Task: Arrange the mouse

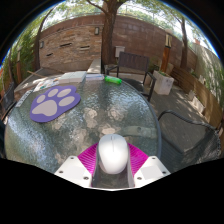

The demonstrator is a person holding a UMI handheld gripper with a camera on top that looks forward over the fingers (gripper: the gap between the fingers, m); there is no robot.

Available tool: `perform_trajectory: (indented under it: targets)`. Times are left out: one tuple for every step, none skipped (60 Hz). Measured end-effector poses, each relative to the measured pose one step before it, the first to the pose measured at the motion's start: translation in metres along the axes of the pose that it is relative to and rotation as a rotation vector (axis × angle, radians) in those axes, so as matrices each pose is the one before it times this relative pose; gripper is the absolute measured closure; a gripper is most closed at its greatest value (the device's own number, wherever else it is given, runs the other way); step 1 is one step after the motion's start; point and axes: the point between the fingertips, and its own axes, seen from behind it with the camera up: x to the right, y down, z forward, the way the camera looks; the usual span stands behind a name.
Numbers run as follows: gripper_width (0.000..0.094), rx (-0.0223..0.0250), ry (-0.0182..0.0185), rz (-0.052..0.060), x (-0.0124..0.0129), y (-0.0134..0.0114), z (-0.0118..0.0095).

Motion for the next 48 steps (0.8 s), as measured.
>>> perform_trajectory:
  targets:
    - [0.0536, -0.00342, 0.0076, 0.0065, 0.00072, -0.00007, -0.00017]
    - [0.0538, -0.00349, 0.00518, 0.0048, 0.00039, -0.0001, -0.00078]
    - [0.0546, -0.00122, 0.00262, 0.0024, -0.00052, -0.00085, -0.00265]
    - [0.0558, -0.00173, 0.00619, 0.0028, 0.00071, 0.00013, -0.00081]
    - [0.0559, -0.00051, 0.01019, 0.0028, 0.00179, -0.00107, -0.00142]
    - [0.0559, 0.0023, 0.01386, 0.0035, 0.00266, -0.00219, -0.00206]
    - [0.0561, 0.00354, 0.01571, 0.0027, 0.00335, -0.00309, -0.00231]
    - [0.056, 0.00375, 0.01574, 0.0019, 0.00337, -0.00387, -0.00268]
    - [0.0561, 0.00299, 0.01581, 0.0026, 0.00353, -0.00396, -0.00292]
    - [0.0559, 0.0019, 0.01568, 0.0058, 0.00428, -0.00398, -0.00265]
    - [0.0558, 0.00647, 0.01887, 0.0088, 0.0029, -0.00571, -0.00457]
    - [0.0558, 0.00685, 0.02002, 0.0101, 0.00423, -0.00633, -0.00388]
    - [0.0554, 0.00776, 0.01591, 0.0082, 0.00338, -0.00729, -0.00385]
    - [0.0555, 0.00877, 0.01312, 0.0074, 0.0027, -0.00822, -0.00383]
    - [0.0552, 0.01322, 0.01482, 0.0092, 0.00285, -0.00995, -0.00329]
    - [0.0551, 0.01587, 0.0164, 0.0107, 0.00794, -0.01132, -0.0033]
    - [0.055, 0.01698, 0.01276, 0.0074, -0.00044, -0.01114, -0.00384]
    - [0.0575, 0.01791, 0.00937, 0.0093, 0.0018, -0.01289, -0.00403]
    - [0.0575, 0.01968, 0.00882, 0.0112, 0.00157, -0.01405, -0.00413]
    - [0.0575, 0.02531, 0.01335, 0.0167, 0.00201, -0.0152, -0.00424]
    - [0.0577, 0.02729, 0.01075, 0.0168, 0.00065, -0.0159, -0.00432]
    - [0.0578, 0.0245, 0.00118, 0.0135, -0.00347, -0.01421, -0.00292]
    - [0.058, 0.01404, -0.00237, 0.0053, -0.00262, -0.01904, -0.00435]
    - [0.0581, 0.01353, -0.00825, 0.0055, -0.00496, -0.01274, -0.00186]
    - [0.0581, 0.02236, -0.00835, 0.0113, -0.00573, -0.01589, -0.00299]
    - [0.058, 0.03152, -0.00692, 0.0155, -0.0066, -0.01689, -0.00274]
    - [0.0581, 0.03324, -0.01207, 0.0117, -0.00906, -0.01549, -0.00203]
    - [0.058, 0.02428, -0.01993, 0.0012, -0.01014, -0.01264, 0.00093]
    - [0.0579, 0.01639, -0.01613, -0.0045, -0.01687, -0.01857, -0.00383]
    - [0.0579, 0.02131, -0.01731, -0.008, -0.0092, -0.00665, 0.00311]
    - [0.0577, 0.0233, -0.01435, -0.007, -0.01205, -0.01166, 0.00065]
    - [0.0577, 0.02351, -0.01341, -0.0055, -0.01206, -0.00978, 0.00112]
    - [0.058, 0.01926, -0.01931, -0.0075, -0.01184, -0.0048, 0.00276]
    - [0.0582, 0.0145, -0.02394, -0.0074, -0.01467, -0.00351, 0.00331]
    - [0.0586, 0.00577, -0.02328, -0.0034, -0.01118, -0.01662, 0.00524]
    - [0.0586, 0.00112, -0.02559, -0.0026, -0.01542, 0.00084, 0.00472]
    - [0.0585, 0.00084, -0.02243, 0.0032, -0.01539, 0.00199, 0.00548]
    - [0.0585, -0.00268, -0.02249, 0.0047, -0.01508, 0.00409, 0.00673]
    - [0.0583, -0.00334, -0.02203, 0.0039, -0.01818, 0.00359, 0.00559]
    - [0.0583, -0.01962, -0.02262, 0.004, -0.01422, 0.0113, 0.00839]
    - [0.0588, -0.01462, -0.02422, 0.001, -0.00749, 0.00634, 0.00874]
    - [0.0588, -0.02015, -0.01987, 0.0027, -0.01311, 0.01252, 0.00961]
    - [0.059, -0.0206, -0.01757, 0.0024, -0.01207, 0.01298, 0.01012]
    - [0.0588, -0.02075, -0.01468, 0.0005, -0.01044, 0.01357, 0.01059]
    - [0.0591, -0.02282, -0.0131, -0.0029, -0.00905, 0.01403, 0.01118]
    - [0.059, -0.02622, -0.0122, -0.0054, -0.00837, 0.01434, 0.01099]
    - [0.0591, -0.02375, -0.01224, -0.0027, -0.01451, 0.02601, 0.00915]
    - [0.0589, -0.02815, -0.01045, -0.004, 0.00252, 0.00008, 0.00229]
